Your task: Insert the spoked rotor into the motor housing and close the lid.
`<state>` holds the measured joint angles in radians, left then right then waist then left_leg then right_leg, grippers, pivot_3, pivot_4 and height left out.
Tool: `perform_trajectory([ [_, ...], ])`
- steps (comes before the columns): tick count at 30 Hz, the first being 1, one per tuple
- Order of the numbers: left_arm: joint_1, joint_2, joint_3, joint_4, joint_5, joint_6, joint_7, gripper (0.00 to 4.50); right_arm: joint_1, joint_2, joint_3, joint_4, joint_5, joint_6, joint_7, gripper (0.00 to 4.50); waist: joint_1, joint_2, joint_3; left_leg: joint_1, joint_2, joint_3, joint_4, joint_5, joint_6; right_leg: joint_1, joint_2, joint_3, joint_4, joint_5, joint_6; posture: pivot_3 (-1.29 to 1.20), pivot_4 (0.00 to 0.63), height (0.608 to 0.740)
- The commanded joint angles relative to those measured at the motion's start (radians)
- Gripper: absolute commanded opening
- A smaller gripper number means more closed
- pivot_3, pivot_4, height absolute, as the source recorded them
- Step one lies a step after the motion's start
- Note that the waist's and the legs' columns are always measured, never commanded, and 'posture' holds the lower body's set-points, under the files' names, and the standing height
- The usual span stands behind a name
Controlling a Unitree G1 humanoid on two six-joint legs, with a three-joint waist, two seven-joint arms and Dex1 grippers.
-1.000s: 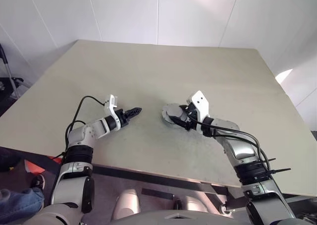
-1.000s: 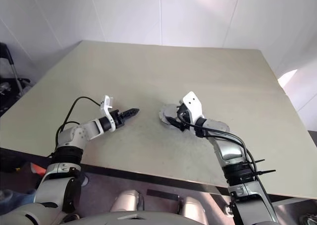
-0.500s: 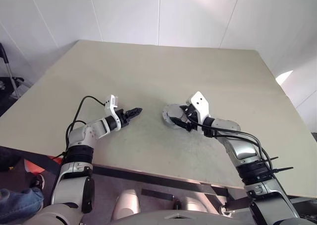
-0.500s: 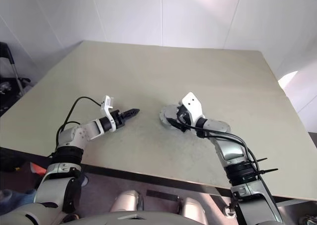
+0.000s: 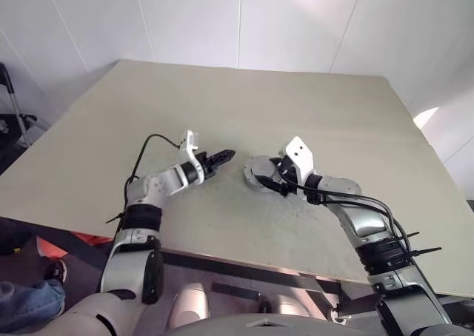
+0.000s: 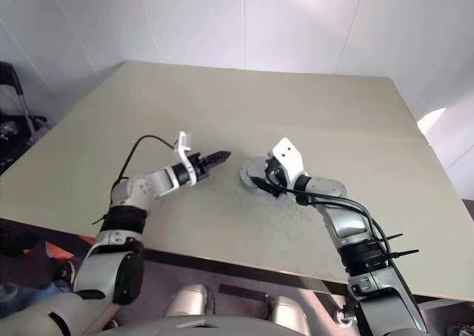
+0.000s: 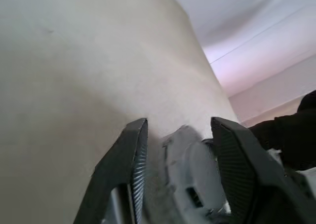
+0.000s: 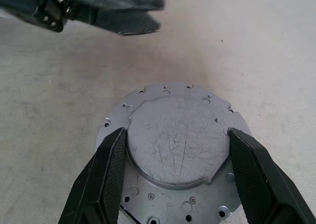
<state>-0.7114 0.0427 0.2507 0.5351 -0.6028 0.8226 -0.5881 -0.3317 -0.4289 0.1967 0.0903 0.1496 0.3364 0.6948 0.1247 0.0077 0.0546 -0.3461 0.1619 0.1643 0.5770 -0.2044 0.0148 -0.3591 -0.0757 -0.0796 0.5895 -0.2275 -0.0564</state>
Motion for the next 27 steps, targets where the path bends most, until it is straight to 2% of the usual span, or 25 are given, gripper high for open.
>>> perform_trajectory([
  [1,-0.066,-0.020,0.014,0.034,-0.031,-0.007,-0.009,0.95,0.030,-0.017,0.035,0.075,-0.059,0.038,-0.006,3.09,0.000,0.000,0.000,0.000,0.000,0.000,0.000,0.000,0.000,0.000,0.000,0.000,0.000,0.000,0.000,0.00,0.000,0.740],
  [3,-0.088,-0.032,0.002,0.057,-0.031,0.012,-0.023,0.16,0.029,-0.018,0.035,0.074,-0.057,0.038,-0.008,3.09,-0.001,0.001,0.000,-0.001,0.000,0.000,-0.001,0.000,0.000,0.000,0.000,0.000,0.000,0.001,-0.002,0.00,0.000,0.740],
  [4,-0.097,-0.038,-0.007,0.068,-0.030,0.025,-0.031,0.02,0.030,-0.019,0.034,0.073,-0.057,0.038,-0.009,3.09,-0.001,0.001,0.000,-0.001,0.000,0.000,-0.001,0.000,0.001,0.000,0.000,0.000,0.000,0.001,-0.002,0.00,0.000,0.740],
  [8,-0.110,-0.048,-0.023,0.117,-0.030,0.104,-0.037,0.02,0.033,-0.019,0.029,0.066,-0.055,0.040,-0.015,3.09,-0.001,0.001,0.000,0.000,0.000,0.000,-0.001,0.000,0.001,0.000,0.000,0.000,-0.001,0.001,-0.001,0.00,0.000,0.740],
  [14,-0.064,-0.056,-0.068,0.267,0.079,0.136,0.092,0.02,0.024,-0.011,0.022,0.072,-0.054,0.045,-0.030,3.09,0.000,0.001,-0.003,0.002,0.000,0.000,-0.001,0.000,0.000,0.002,0.000,0.000,-0.001,-0.002,0.003,0.00,0.000,0.740],
  [17,-0.045,-0.051,-0.069,0.257,0.081,0.141,0.101,0.02,0.014,-0.008,0.018,0.079,-0.053,0.048,-0.042,3.09,0.000,0.001,-0.004,0.014,-0.001,0.000,-0.005,-0.001,0.001,0.015,0.000,0.000,-0.007,-0.003,0.005,0.00,0.000,0.740],
  [20,-0.046,-0.045,-0.053,0.257,0.071,0.131,0.100,0.02,0.008,-0.011,0.018,0.086,-0.053,0.045,-0.043,3.09,0.000,0.001,-0.005,0.020,-0.001,0.000,-0.008,-0.001,0.001,0.022,0.000,-0.001,-0.014,-0.003,0.005,0.00,0.000,0.740],
  [24,-0.044,-0.046,-0.035,0.223,0.048,0.129,0.079,0.02,0.005,-0.013,0.022,0.093,-0.056,0.038,-0.041,3.09,-0.002,-0.002,-0.006,0.024,-0.002,0.000,-0.011,-0.001,0.001,0.025,0.000,-0.001,-0.018,-0.003,0.006,0.00,0.000,0.740],
  [27,-0.040,-0.041,0.030,0.155,-0.031,0.116,0.026,0.02,0.005,-0.005,0.013,0.077,-0.033,0.034,-0.028,3.09,-0.003,-0.001,-0.005,0.024,-0.002,0.000,-0.013,-0.001,0.001,0.024,0.000,-0.001,-0.018,-0.003,0.006,0.00,0.000,0.740],
])
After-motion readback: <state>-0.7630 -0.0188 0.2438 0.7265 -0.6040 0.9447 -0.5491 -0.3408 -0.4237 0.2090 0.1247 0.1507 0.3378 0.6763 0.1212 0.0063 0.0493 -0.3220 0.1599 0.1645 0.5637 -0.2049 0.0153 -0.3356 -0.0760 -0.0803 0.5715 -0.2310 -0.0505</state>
